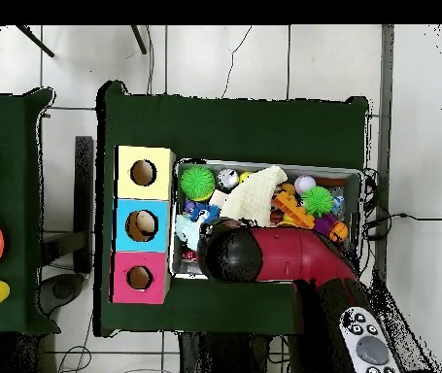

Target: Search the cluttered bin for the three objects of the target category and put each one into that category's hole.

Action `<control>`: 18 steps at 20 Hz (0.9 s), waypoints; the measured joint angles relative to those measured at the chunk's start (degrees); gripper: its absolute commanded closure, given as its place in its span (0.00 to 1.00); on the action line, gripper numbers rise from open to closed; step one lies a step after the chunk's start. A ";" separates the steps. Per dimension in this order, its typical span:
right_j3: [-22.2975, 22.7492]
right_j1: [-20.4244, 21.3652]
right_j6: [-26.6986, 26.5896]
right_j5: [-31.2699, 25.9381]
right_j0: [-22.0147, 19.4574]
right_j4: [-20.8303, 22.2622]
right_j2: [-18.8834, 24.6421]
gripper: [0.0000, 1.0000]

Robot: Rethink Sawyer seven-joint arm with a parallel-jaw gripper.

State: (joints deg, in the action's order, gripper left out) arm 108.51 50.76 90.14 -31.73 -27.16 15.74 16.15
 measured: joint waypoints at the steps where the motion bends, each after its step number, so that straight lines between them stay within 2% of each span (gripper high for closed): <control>1: -0.25 0.27 0.00 -0.62 0.00 0.01 0.00 0.00; 7: -3.45 0.47 0.00 -4.45 -0.01 0.02 0.00 0.00; 18: -9.21 -1.16 0.00 -5.76 0.09 0.04 0.00 0.00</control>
State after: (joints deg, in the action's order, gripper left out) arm 99.30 49.60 90.14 -37.50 -27.07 15.78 16.15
